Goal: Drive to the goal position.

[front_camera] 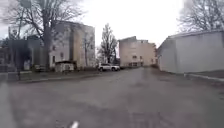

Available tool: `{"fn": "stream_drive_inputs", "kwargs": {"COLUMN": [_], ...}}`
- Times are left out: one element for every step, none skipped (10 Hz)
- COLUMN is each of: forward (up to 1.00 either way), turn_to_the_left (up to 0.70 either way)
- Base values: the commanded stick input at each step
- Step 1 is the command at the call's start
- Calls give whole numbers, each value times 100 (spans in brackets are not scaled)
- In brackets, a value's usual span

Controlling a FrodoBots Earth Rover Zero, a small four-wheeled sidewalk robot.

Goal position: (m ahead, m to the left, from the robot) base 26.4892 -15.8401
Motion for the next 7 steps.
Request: {"fn": "stream_drive_inputs", "kwargs": {"forward": [100, 100, 100, 100, 100, 100, 100], "turn_to_the_left": [0, 0, 0, 0, 0, 0, -6]}}
